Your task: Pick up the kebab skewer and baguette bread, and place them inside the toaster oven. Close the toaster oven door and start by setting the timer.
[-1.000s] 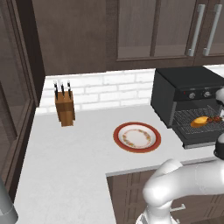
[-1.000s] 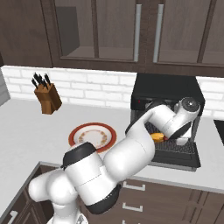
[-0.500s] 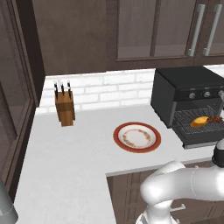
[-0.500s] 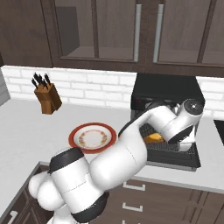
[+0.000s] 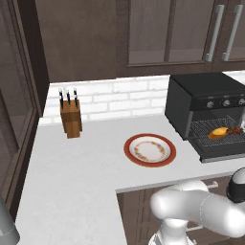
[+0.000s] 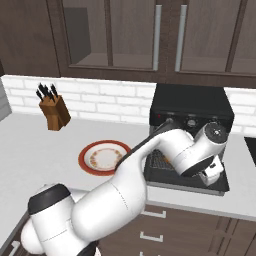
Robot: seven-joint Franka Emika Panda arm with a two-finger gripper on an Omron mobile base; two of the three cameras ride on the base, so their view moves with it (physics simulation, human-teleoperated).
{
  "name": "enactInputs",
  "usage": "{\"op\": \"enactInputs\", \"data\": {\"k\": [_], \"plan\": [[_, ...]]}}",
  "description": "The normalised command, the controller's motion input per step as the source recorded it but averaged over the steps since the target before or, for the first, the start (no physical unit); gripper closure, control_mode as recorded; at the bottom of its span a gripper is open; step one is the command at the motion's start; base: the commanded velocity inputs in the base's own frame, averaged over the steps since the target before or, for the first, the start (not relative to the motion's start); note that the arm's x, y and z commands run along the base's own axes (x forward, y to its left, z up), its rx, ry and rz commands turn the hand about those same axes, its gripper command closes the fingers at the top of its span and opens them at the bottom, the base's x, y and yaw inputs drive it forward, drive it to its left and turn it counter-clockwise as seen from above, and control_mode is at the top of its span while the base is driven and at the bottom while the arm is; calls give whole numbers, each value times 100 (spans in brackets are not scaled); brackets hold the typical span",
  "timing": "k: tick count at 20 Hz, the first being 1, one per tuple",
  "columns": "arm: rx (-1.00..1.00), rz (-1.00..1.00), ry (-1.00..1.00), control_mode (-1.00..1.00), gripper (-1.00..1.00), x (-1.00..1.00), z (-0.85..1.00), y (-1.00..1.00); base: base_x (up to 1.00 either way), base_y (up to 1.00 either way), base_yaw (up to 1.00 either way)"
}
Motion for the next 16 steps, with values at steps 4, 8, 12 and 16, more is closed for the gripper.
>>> {"op": "enactInputs", "data": {"k": [4,8,12,16], "plan": [[-17,31,0,-100,-100,-20,-17,32,0,0,0],[-16,29,-4,-100,-100,-4,-11,33,0,0,0],[-6,32,-10,-100,-100,0,-16,6,0,0,0],[0,28,-8,-100,-100,0,-24,0,0,0,0]]}}
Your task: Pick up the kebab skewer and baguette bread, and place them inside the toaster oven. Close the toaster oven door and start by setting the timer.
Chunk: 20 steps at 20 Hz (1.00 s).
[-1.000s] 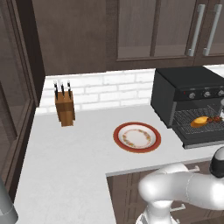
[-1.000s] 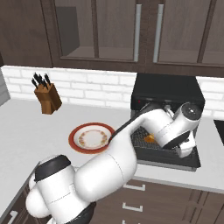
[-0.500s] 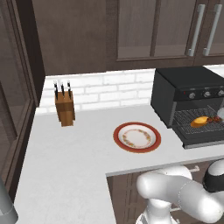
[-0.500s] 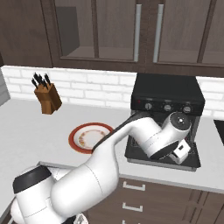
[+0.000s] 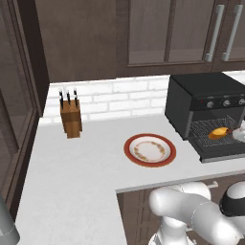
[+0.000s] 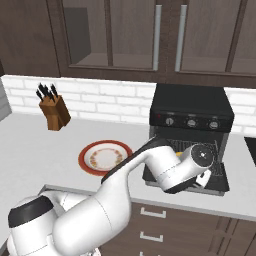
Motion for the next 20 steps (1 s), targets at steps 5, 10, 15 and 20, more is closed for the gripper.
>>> {"op": "enactInputs", "data": {"k": [5,10,15,20], "plan": [[-1,12,-1,-100,-100,4,-6,-1,0,0,0],[-19,1,-4,-100,-100,1,0,5,0,0,0],[-32,0,-13,-100,-100,0,-2,22,0,0,0],[-27,0,-16,-100,-100,0,-6,18,0,0,0]]}}
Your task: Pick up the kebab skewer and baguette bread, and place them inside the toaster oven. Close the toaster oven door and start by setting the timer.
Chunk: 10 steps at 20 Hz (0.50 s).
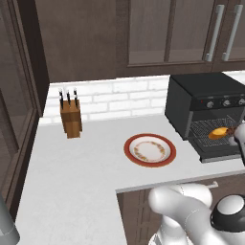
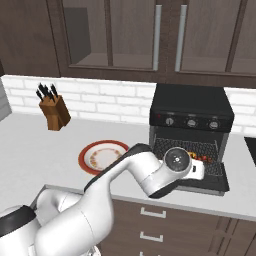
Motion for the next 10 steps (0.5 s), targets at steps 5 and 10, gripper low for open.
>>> {"op": "enactInputs", "data": {"k": [5,10], "plan": [[-6,1,-5,-100,-100,0,-5,0,0,0,0],[0,0,0,-100,-100,7,0,0,0,0,0]]}}
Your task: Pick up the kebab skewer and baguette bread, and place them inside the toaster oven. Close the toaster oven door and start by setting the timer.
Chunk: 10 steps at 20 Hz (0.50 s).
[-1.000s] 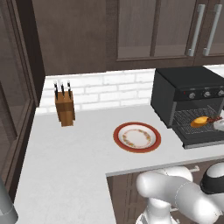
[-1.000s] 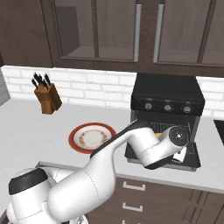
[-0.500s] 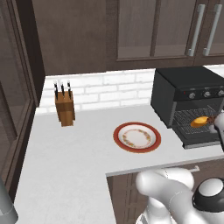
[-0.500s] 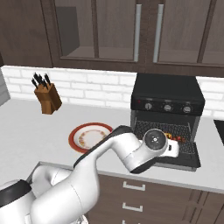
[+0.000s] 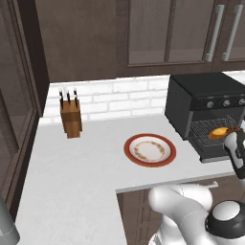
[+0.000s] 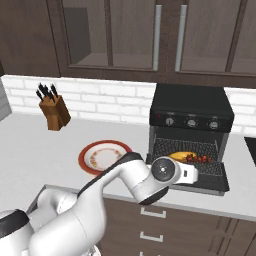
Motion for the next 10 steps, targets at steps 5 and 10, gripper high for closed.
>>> {"op": "enactInputs", "data": {"k": [5,10], "plan": [[0,0,0,-100,-100,17,0,0,0,0,0],[0,1,0,-100,-100,19,0,0,0,0,0]]}}
